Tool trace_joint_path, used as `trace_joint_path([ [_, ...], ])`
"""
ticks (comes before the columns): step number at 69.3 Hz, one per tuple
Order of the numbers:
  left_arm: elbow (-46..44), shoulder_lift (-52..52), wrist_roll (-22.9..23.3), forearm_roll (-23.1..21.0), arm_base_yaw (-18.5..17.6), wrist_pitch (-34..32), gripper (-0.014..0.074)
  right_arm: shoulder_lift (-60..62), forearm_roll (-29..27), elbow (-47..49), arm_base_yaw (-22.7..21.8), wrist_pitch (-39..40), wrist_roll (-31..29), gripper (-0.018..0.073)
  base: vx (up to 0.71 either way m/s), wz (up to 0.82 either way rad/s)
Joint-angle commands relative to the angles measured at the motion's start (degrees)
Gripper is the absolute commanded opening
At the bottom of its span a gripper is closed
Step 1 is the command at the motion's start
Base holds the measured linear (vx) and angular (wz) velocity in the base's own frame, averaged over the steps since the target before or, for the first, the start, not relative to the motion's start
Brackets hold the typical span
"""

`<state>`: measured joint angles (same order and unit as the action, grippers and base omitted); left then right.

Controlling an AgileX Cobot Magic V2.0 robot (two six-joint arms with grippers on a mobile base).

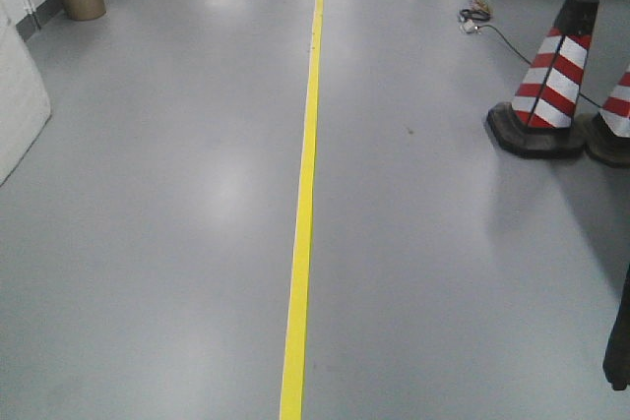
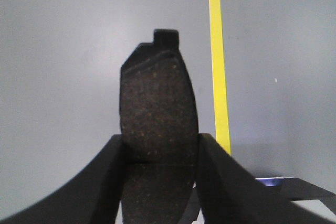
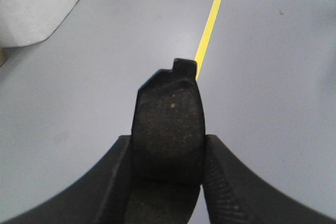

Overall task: Move and align brake pads A on conveyor
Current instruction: 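Drive past the red-white cones toward the dark grey conveyor belt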

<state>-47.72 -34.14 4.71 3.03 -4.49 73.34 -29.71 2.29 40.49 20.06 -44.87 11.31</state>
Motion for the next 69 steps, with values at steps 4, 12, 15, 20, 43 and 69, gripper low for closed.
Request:
trace_joint_path([
  [4,-1.54,-0.38,0.44,0.06,-0.35,-1.45,-0.0006,-0.16,0.42,1.67,-0.18,4.9,-0.46,-0.0008,0.83,-0.01],
  [12,-1.54,-0.38,0.44,0.06,-0.35,-1.45,-0.0006,-0.16,0.42,1.67,-0.18,4.86,-0.46,-0.0008,0.83,-0.02],
  [15,-1.54,-0.38,0.44,0.06,-0.35,-1.45,-0.0006,-0.16,0.42,1.67,-0.18,4.86,-0.46,-0.0008,0.82,-0.05],
  [20,-1.54,-0.38,0.44,0.06,-0.35,-1.45,-0.0006,-0.16,0.42,1.67,-0.18,4.86,-0.46,-0.0008,0.82,-0.05],
  [43,-1.54,-0.38,0.44,0.06,-0.35,-1.45,-0.0006,-0.16,0.42,1.67,-0.18,4.89,-0.46,-0.0008,0.79,-0.07],
  [69,-1.54,-0.38,0.44,0.06,-0.35,-1.51,-0.0006,-0.16,0.42,1.67,-0.18,4.87,-0.46,-0.0008,0.7,-0.05],
])
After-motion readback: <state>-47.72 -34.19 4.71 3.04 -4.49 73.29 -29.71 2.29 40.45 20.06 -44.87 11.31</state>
